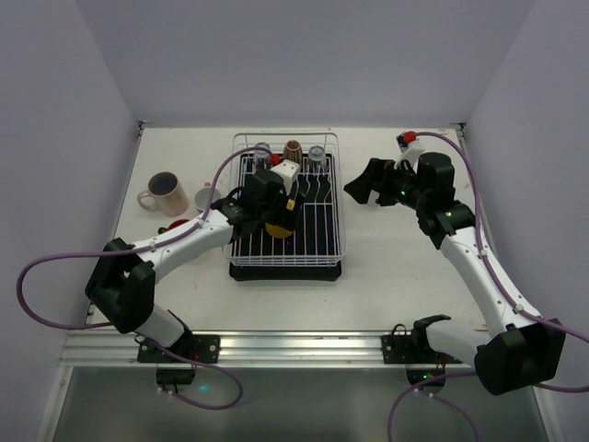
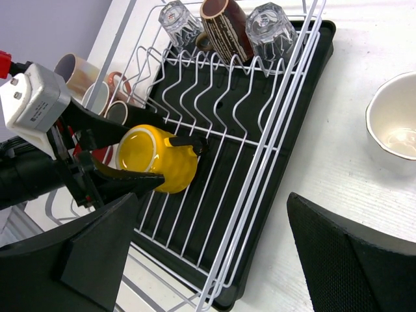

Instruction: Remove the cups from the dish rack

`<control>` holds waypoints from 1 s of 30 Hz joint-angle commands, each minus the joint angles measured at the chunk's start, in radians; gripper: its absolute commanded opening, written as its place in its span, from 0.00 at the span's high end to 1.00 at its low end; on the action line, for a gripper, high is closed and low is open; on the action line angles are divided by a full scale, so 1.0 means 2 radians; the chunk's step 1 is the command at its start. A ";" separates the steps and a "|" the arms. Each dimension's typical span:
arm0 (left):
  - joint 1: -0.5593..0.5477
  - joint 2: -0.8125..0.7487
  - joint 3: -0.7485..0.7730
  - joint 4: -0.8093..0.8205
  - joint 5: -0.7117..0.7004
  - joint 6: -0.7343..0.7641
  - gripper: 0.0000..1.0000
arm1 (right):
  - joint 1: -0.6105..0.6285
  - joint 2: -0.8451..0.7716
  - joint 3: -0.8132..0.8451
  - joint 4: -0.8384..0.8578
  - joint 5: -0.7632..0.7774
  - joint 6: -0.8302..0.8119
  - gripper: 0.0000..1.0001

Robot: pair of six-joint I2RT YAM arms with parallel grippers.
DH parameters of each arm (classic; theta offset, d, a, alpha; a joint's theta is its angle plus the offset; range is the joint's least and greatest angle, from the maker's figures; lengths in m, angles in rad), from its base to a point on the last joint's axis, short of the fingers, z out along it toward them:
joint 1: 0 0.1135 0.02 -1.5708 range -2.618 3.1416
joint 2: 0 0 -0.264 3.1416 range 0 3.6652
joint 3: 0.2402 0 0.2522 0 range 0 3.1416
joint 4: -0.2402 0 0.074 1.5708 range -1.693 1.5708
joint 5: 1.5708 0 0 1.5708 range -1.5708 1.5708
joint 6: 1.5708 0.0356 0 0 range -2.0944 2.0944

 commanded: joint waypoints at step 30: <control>0.004 -0.185 -0.040 0.151 0.053 -0.107 0.87 | 0.017 -0.157 -0.154 0.293 -0.104 0.224 0.01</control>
